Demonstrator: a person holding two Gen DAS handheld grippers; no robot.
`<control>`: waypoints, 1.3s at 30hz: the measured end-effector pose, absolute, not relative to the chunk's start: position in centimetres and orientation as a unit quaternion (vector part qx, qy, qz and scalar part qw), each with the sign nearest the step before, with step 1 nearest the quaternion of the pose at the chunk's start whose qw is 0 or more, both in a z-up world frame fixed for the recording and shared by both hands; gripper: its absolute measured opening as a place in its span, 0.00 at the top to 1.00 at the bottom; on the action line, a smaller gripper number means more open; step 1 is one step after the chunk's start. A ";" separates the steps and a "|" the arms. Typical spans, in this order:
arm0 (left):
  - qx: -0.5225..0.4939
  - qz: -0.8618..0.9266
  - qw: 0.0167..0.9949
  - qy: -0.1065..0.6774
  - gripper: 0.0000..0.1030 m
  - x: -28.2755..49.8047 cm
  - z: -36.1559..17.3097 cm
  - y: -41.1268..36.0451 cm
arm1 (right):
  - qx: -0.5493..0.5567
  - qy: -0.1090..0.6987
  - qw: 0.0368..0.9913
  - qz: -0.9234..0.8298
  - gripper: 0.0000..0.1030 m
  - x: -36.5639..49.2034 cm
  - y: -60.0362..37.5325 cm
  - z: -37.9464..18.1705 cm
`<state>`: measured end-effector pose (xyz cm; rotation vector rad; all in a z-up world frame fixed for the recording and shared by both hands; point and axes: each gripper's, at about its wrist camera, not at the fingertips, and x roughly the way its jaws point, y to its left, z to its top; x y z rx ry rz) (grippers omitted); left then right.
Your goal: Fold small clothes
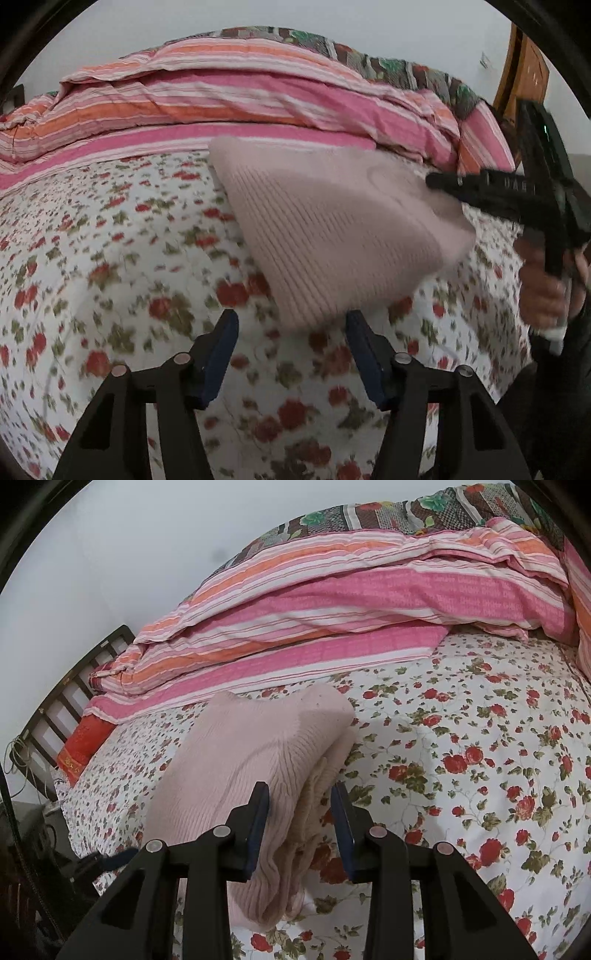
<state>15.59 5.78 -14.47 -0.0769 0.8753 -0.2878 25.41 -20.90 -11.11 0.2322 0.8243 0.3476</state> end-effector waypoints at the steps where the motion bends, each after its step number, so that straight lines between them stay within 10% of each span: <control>1: -0.028 -0.136 0.895 0.424 0.52 15.5 -14.8 5.4 | 0.112 0.398 0.895 0.168 0.67 25.4 -20.9 -11.1; 7: -0.032 -0.125 0.907 0.400 0.86 15.8 -14.4 5.2 | 0.111 0.400 0.893 0.175 0.67 25.2 -21.1 -11.3; 14: -0.052 -0.104 0.909 0.401 0.87 16.1 -14.3 6.3 | 0.106 0.403 0.890 0.186 0.67 24.9 -20.9 -11.5; 29: -0.090 -0.092 0.904 0.408 0.73 14.1 -13.9 7.9 | 0.083 0.416 0.888 0.179 0.66 25.4 -19.4 -12.6; 33: -0.112 -0.094 0.916 0.373 0.38 14.3 -11.7 8.9 | 0.083 0.408 0.891 0.181 0.66 25.3 -19.7 -12.5; 39: -0.116 -0.098 0.917 0.370 0.38 19.8 -10.8 7.9 | 0.100 0.391 0.895 0.189 0.66 25.6 -20.3 -12.4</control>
